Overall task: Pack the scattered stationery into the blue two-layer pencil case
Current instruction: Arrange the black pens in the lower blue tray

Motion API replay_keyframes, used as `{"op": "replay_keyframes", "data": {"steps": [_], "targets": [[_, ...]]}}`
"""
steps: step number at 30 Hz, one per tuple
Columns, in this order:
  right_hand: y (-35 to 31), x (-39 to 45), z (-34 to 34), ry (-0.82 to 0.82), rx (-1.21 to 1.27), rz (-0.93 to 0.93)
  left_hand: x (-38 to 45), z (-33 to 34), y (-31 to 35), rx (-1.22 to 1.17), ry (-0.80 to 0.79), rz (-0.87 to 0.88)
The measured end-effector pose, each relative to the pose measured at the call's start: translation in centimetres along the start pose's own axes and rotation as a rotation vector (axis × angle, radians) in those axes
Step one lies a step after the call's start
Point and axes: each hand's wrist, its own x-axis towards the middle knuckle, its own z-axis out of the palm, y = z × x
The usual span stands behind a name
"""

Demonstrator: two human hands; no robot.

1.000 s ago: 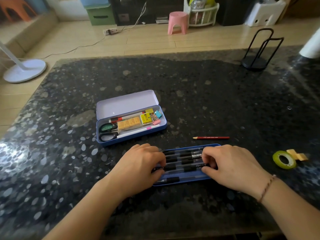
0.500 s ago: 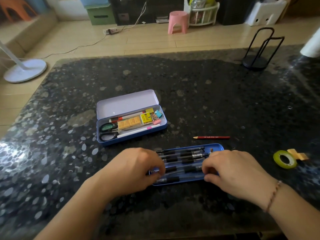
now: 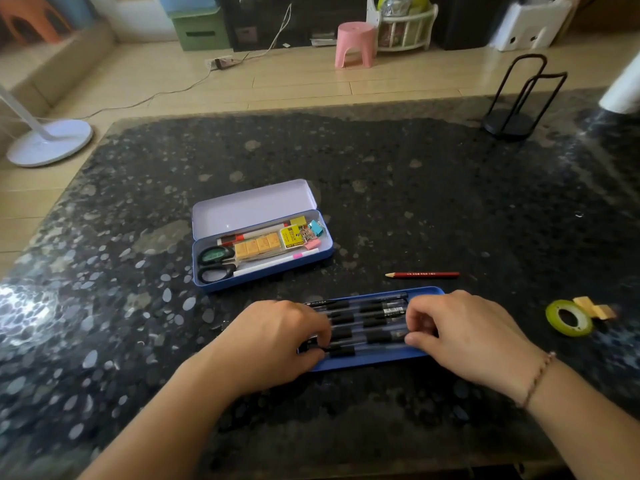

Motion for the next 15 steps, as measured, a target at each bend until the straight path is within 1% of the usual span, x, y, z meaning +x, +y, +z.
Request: {"op": "replay_keyframes", "data": {"steps": [3, 7, 12, 15], "targets": [[-0.03, 0.05, -0.03, 0.008, -0.004, 0.006, -0.04, -0.06, -0.06, 0.002, 0.005, -0.037], [0.19, 0.08, -0.06, 0.015, -0.026, -0.004, -0.06, -0.06, -0.19, 0.022, -0.011, -0.035], [0.55, -0.41, -0.39, -0.066, -0.045, -0.065, 0.01, 0.03, -0.11, 0.036, -0.014, -0.027], [0.24, -0.25, -0.03, -0.076, -0.034, -0.075, 0.05, 0.18, -0.16, 0.043, -0.007, -0.028]]}}
